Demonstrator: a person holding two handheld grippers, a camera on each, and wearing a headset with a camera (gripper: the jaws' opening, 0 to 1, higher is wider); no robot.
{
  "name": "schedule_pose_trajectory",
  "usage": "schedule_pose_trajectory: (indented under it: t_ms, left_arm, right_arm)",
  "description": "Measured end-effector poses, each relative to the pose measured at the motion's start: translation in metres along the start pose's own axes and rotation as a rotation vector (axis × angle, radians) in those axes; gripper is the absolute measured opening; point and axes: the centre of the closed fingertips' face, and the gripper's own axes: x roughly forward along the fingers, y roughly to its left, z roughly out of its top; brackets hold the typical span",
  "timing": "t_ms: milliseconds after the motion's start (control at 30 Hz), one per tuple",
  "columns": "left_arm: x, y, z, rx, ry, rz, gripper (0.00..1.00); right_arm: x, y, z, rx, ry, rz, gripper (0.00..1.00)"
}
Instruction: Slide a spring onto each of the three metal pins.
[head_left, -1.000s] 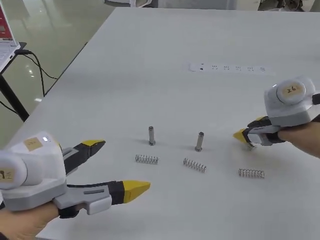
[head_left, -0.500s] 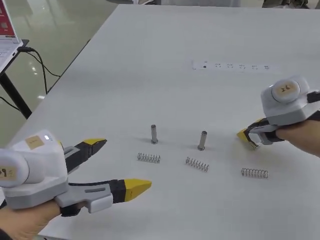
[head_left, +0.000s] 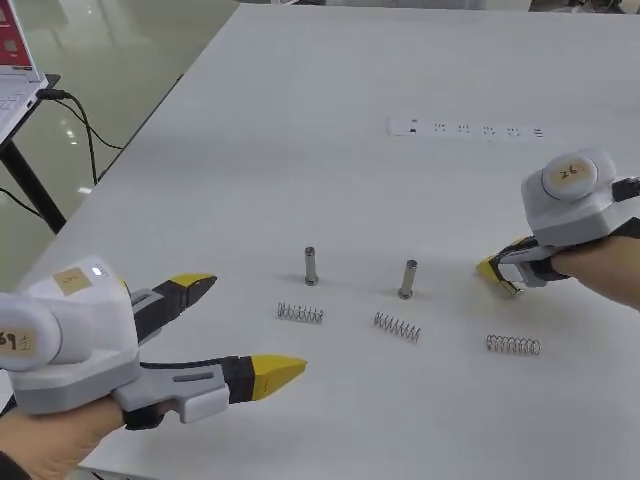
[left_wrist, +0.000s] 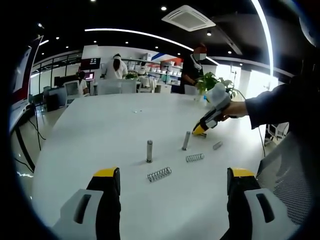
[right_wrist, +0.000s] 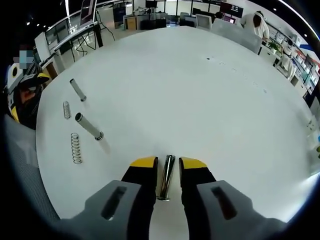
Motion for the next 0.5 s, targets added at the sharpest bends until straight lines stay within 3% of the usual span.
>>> schedule_pose_trajectory:
  t_ms: [500]
  left_arm:
    - [0.0006, 0.0016, 0.0000, 0.002, -0.001, 0.000, 0.88]
  right_arm:
    - [0.0044, 0.0000, -0.0028, 0.008, 0.023, 0.003, 0.16]
